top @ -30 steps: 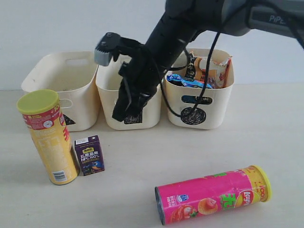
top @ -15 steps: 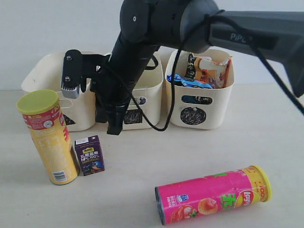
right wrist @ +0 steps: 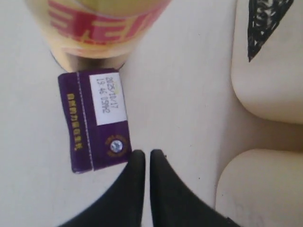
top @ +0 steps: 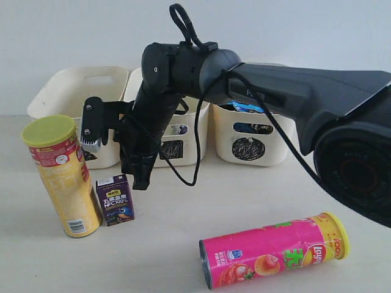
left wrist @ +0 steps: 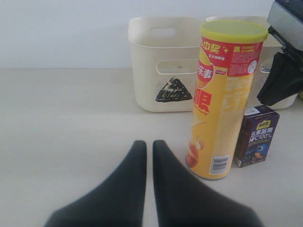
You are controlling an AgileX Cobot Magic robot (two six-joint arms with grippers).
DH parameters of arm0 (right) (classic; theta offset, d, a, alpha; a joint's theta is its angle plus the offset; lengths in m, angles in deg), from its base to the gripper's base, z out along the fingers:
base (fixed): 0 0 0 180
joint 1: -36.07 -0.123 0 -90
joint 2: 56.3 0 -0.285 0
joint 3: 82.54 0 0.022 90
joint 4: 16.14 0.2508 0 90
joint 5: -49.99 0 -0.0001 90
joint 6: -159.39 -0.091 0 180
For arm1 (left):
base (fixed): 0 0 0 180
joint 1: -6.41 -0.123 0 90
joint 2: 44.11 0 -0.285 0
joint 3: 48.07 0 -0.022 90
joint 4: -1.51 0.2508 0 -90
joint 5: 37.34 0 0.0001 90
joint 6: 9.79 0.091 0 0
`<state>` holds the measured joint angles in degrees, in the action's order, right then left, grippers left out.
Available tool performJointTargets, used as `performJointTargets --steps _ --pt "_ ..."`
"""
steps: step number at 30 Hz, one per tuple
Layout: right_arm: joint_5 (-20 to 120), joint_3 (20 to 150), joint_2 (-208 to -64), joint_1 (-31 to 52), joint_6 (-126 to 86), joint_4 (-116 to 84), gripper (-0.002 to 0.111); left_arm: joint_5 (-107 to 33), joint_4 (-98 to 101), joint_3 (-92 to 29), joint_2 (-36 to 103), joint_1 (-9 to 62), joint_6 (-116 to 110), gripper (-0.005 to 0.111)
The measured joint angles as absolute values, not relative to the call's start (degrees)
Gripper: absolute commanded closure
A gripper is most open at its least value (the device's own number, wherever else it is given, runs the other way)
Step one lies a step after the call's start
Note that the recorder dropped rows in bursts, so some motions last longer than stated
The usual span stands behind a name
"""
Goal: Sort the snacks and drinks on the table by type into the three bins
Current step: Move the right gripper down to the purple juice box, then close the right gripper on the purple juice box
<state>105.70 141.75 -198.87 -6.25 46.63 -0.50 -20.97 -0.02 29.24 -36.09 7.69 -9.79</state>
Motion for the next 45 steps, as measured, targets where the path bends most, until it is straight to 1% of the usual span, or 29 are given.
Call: performJointTargets --steps 3,6,8,10,18,29,36,45 --pt "105.4 141.8 -198.9 -6.2 46.9 -0.4 0.068 -21.0 0.0 29.2 -36.1 7.7 -9.8 0.102" --pt "105.0 142.0 -198.9 -6.2 47.6 -0.4 0.046 -21.0 0.0 29.2 -36.1 7.7 -9.8 0.102" --pt "105.1 142.2 -198.9 -6.2 47.9 -0.4 0.036 -21.0 0.0 29.2 -36.1 7.7 -9.8 0.102" --pt "106.1 142.4 -198.9 -6.2 47.9 -0.4 0.03 -21.0 0.0 29.2 -36.1 7.7 -9.8 0.102" --pt "111.8 142.2 -198.6 -6.2 45.8 -1.2 0.03 -21.0 0.0 29.2 -36.1 7.7 -9.8 0.102" --pt "111.9 142.2 -198.1 -6.2 24.1 0.0 0.03 -21.0 0.0 29.2 -36.1 7.7 -9.8 0.102" --pt "111.4 142.3 -199.6 -6.2 23.7 6.5 0.03 -21.0 0.0 29.2 -36.1 7.7 -9.8 0.102" --pt "110.0 142.3 -199.9 -6.7 24.0 7.0 0.03 -21.0 0.0 29.2 -36.1 7.7 -9.8 0.102"
